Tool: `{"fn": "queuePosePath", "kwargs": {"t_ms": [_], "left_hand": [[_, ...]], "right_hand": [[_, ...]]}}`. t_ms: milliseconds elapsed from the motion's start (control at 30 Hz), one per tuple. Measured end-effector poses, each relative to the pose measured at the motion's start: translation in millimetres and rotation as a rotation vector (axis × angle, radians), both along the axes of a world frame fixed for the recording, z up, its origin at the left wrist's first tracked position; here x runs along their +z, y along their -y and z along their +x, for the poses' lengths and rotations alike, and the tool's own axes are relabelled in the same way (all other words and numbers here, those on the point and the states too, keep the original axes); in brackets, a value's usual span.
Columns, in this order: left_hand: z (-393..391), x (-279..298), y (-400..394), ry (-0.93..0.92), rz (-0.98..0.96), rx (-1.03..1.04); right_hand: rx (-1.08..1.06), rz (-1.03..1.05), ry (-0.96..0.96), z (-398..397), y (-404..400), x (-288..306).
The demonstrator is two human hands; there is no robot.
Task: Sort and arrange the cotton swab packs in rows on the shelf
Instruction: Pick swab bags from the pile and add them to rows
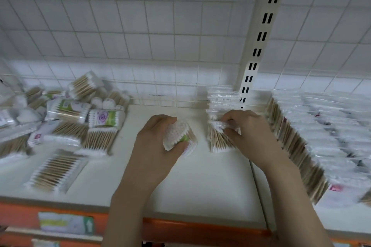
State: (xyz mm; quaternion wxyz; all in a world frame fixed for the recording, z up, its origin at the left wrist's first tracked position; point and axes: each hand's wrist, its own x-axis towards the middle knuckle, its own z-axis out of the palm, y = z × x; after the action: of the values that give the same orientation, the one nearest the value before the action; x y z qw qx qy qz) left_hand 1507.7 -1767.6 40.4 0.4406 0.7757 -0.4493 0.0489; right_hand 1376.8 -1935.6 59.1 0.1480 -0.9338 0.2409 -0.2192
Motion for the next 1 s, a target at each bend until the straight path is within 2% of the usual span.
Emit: {"fn": "queuePosePath", "kwargs": {"t_ms": [167,500,1000], "left_hand": [[-17.5,-7.5,-7.4,0.007,0.069,0.053],[-41.6,-11.0,-22.6,0.085,0.200,0.111],[-109.6,18.0,-17.1,0.106,0.030,-0.052]], "right_hand": [[0.004,0.067,0.109,-2.4,4.5,-9.2],[-0.011,-0.010,0.112,-18.8,-13.8,-8.9],[-0.176,0.002,0.195,-123.4,-75.9,10.6]]}}
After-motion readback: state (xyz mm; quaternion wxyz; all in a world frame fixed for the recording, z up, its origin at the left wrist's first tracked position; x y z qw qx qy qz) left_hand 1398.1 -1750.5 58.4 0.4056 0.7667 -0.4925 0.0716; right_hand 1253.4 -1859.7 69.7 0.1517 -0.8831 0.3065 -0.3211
